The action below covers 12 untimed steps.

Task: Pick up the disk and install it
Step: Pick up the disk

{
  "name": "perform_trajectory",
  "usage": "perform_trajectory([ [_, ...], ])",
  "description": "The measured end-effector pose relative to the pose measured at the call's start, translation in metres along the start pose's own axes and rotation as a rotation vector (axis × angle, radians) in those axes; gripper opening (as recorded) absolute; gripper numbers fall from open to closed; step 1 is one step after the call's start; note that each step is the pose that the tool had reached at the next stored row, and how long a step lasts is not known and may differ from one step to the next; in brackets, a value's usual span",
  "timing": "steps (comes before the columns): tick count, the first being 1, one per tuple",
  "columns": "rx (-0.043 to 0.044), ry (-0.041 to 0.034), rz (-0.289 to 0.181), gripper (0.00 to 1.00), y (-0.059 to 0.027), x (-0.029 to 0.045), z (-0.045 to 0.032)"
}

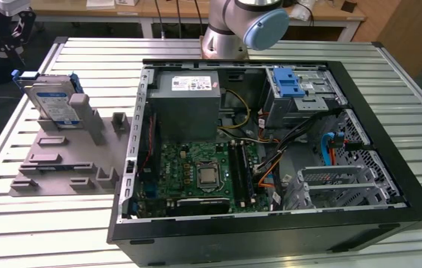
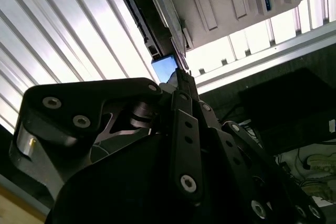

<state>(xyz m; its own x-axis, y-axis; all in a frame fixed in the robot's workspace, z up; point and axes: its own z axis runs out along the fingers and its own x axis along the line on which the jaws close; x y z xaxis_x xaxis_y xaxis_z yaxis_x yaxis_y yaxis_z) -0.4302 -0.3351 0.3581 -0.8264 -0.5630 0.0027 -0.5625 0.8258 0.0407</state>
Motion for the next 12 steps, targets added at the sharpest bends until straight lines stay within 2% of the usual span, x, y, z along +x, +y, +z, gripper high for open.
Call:
perform_trajectory([
  [12, 0.0001, 0.001, -0.025, 0.11, 0.0003, 0.0005, 0.0],
])
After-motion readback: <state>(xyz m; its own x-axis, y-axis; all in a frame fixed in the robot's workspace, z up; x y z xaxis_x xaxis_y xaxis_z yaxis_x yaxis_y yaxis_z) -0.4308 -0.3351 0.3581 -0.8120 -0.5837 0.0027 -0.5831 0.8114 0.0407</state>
